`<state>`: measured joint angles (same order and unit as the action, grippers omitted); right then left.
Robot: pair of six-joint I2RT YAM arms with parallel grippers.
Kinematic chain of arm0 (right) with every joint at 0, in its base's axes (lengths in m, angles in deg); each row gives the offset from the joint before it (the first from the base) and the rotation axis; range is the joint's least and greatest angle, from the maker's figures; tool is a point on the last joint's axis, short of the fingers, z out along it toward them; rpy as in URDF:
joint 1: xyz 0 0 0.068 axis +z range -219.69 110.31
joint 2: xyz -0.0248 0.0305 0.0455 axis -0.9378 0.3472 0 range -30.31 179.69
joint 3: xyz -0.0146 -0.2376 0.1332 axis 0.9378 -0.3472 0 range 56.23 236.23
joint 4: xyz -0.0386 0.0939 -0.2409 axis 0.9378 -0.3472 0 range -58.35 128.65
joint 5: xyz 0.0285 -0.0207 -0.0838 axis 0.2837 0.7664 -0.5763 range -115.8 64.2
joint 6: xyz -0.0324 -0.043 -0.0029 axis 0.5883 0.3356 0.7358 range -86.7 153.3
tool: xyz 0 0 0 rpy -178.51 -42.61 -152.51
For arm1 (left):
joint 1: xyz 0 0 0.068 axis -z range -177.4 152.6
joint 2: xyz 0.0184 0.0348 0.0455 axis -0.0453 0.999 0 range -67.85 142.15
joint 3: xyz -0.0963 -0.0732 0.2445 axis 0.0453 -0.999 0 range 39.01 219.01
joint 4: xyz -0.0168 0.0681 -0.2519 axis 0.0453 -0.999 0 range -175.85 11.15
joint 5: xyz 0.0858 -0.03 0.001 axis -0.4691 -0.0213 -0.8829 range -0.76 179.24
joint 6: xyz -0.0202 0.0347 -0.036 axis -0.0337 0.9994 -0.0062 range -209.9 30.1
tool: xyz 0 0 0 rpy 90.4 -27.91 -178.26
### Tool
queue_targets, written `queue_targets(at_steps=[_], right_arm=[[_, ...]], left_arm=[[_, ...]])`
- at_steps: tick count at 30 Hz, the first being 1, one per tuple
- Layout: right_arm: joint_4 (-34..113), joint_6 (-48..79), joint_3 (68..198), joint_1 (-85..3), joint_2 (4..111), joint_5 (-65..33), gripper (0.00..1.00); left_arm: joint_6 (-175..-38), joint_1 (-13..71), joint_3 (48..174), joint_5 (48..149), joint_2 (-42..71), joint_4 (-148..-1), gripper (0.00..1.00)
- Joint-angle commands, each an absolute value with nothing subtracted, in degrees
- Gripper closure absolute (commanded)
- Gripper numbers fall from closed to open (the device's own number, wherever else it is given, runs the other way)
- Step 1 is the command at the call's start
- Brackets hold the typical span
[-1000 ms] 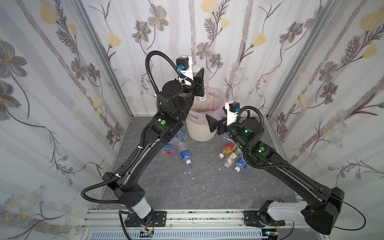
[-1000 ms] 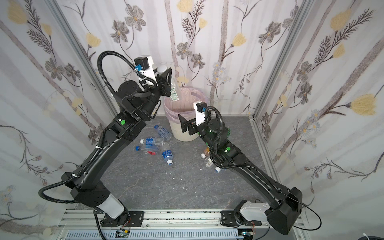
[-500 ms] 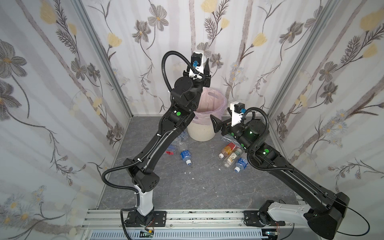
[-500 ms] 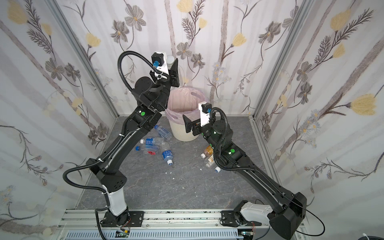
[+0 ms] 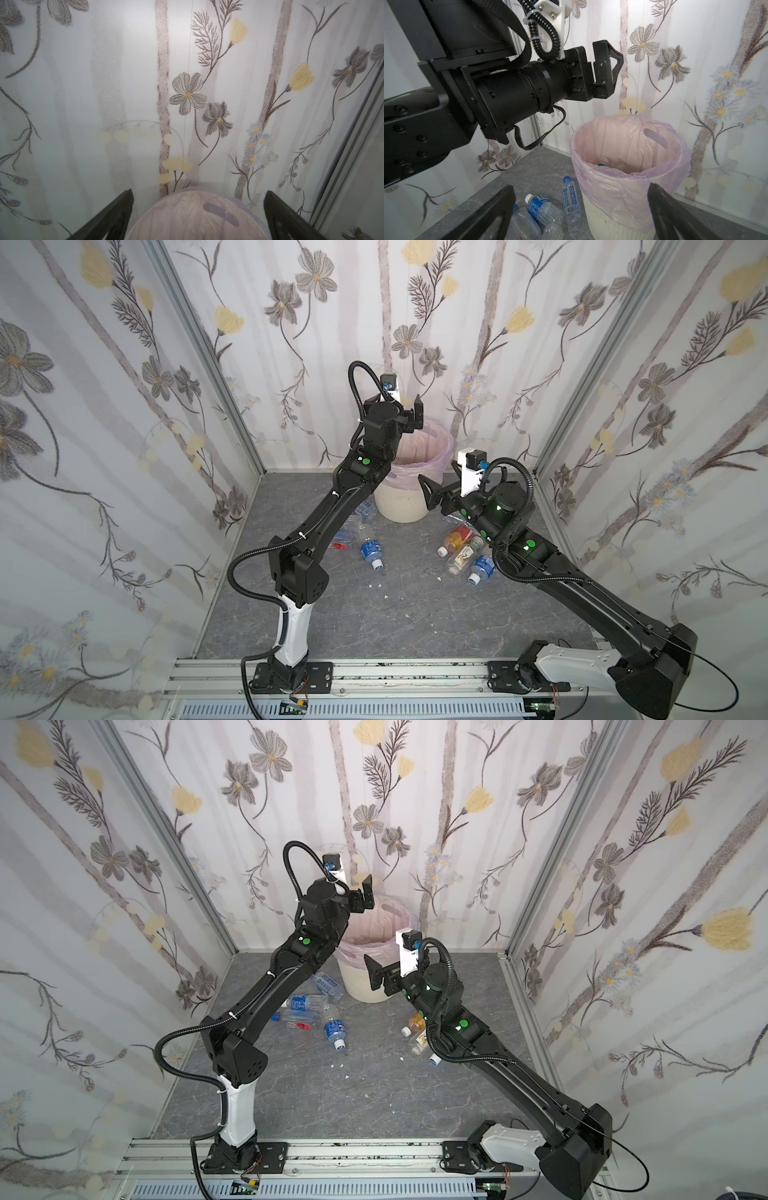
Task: Throw the plastic bottles in the bin
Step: 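Lower the left gripper beside the bin while the right gripper moves over the Pocari bottle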
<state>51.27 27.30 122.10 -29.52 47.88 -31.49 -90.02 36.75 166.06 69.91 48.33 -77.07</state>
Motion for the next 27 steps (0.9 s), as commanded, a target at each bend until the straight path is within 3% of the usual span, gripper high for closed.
queue_targets(at_steps=[1, 15, 23, 27], right_arm=[[52.76, 26.48, 121.88, -29.51, 48.01, -30.36, 0.00], [49.50, 24.85, 121.01, -30.63, 48.72, -35.58, 0.00], [46.54, 18.38, 118.00, -31.62, 48.88, -51.44, 0.00], [43.67, 15.38, 115.64, -33.69, 47.91, -52.63, 0.00]], left_arm=[[-91.70, 36.91, 165.59, 70.10, 47.46, -75.60, 0.00], [-96.16, 37.52, 159.53, 71.91, 42.07, -75.52, 0.00], [-99.73, 39.73, 152.56, 75.71, 36.11, -75.35, 0.00], [-101.17, 42.10, 147.57, 75.93, 33.34, -74.78, 0.00]])
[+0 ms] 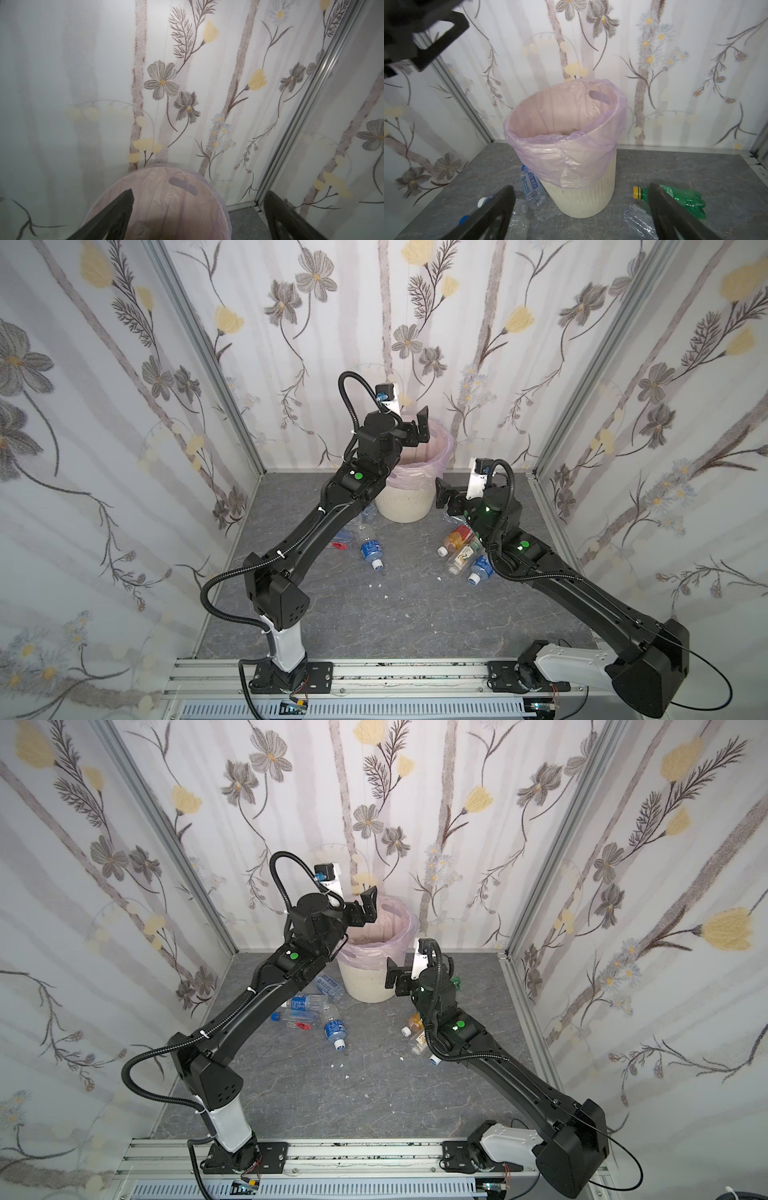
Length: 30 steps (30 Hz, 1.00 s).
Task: Throw the plastic bottles in the bin
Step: 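Lower the left gripper beside the bin while the right gripper moves over the Pocari bottle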
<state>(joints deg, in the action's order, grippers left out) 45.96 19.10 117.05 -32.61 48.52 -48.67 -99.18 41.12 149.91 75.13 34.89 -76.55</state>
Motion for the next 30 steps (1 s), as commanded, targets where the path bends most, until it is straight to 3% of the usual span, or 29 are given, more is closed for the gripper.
queue_targets(at_steps=[1, 13, 30], right_arm=[[43.41, 14.60, 114.73, -34.39, 47.32, -52.09, 0.00], [40.94, 4.30, 100.83, -46.20, 40.07, -45.85, 0.00], [38.82, -2.95, 87.72, -52.91, 36.59, -41.11, 0.01]], left_arm=[[-101.53, 42.74, 145.99, 75.80, 32.80, -74.45, 0.00], [-103.61, 48.56, 123.12, 76.65, 23.23, -61.23, 0.00], [-97.96, 58.09, 110.89, 75.69, 23.73, -59.61, 0.00]])
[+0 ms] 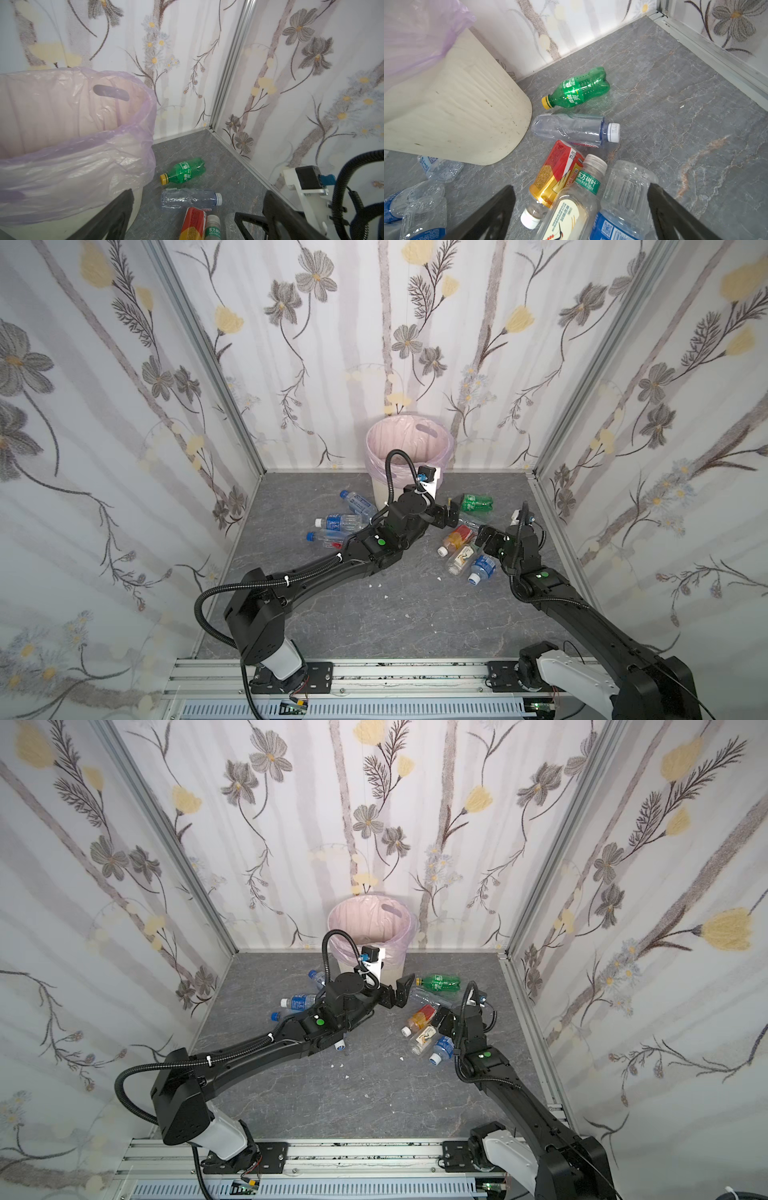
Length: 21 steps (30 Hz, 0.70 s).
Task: Throw the plastic bottles in the bin
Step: 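Lower the left gripper beside the bin while the right gripper moves over the Pocari bottle, then lower the right gripper and close it on the Pocari Sweat bottle's base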
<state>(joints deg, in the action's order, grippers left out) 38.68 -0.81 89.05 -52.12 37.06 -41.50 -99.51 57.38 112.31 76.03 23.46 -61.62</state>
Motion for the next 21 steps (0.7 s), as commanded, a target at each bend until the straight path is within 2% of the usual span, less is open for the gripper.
queue_targets(at_steps=[1, 21], right_arm=[[38.83, -3.14, 87.05, -53.56, 36.71, -40.66, 0.02], [44.88, -6.91, 82.38, -64.69, 46.86, -24.75, 0.10]], left_arm=[[-97.64, 58.38, 110.59, 76.22, 24.24, -59.61, 0.00], [-98.75, 61.31, 107.67, 81.57, 31.03, -60.31, 0.00]])
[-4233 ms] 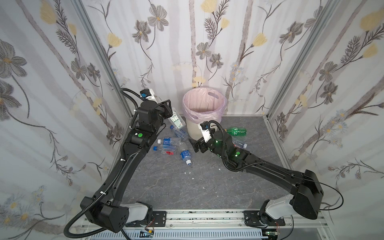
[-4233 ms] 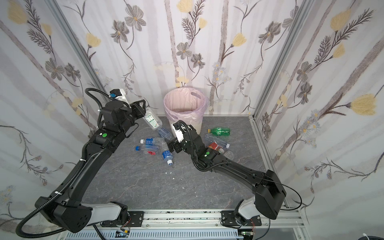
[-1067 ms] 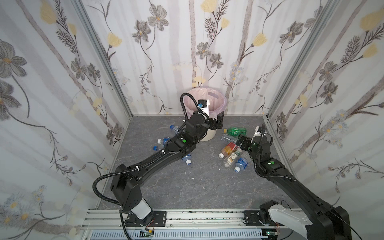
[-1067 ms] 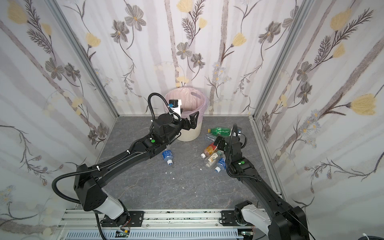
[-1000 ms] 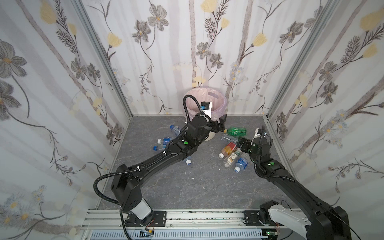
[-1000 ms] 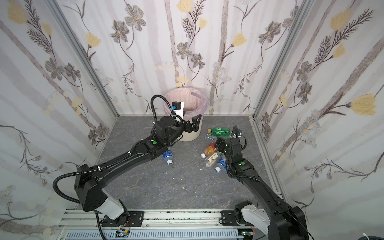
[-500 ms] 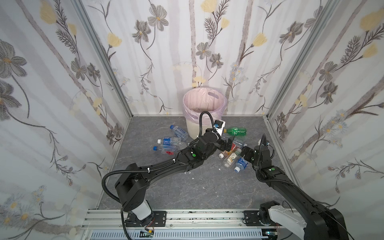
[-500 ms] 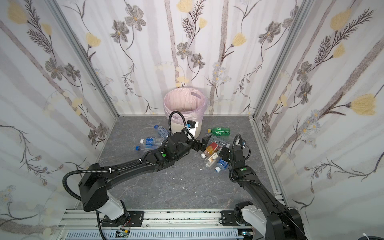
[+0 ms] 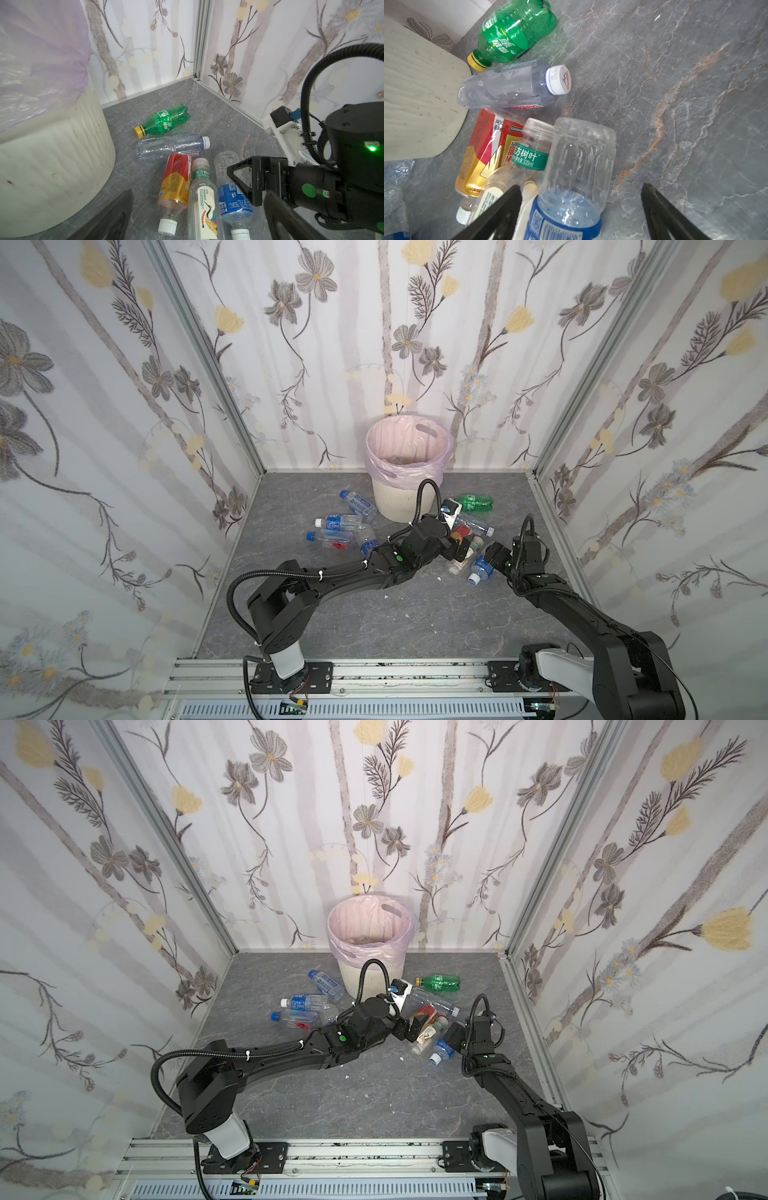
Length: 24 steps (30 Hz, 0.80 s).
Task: Throw the plastic bottles in the bin
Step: 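Lower the right gripper and close it on the Pocari Sweat bottle's base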
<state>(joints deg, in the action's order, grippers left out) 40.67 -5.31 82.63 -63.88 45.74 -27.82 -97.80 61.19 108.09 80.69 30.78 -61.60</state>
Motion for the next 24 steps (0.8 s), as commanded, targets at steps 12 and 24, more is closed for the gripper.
queue_targets(at_steps=[12, 24], right_arm=[[52.41, -8.40, 82.16, -68.14, 52.44, -17.97, 0.15], [56.05, -10.08, 82.53, -69.11, 57.38, -15.62, 0.25]], left_arm=[[-98.95, 61.66, 107.21, 82.48, 31.79, -60.31, 0.00], [-98.91, 61.75, 107.22, 82.74, 32.09, -60.47, 0.00]])
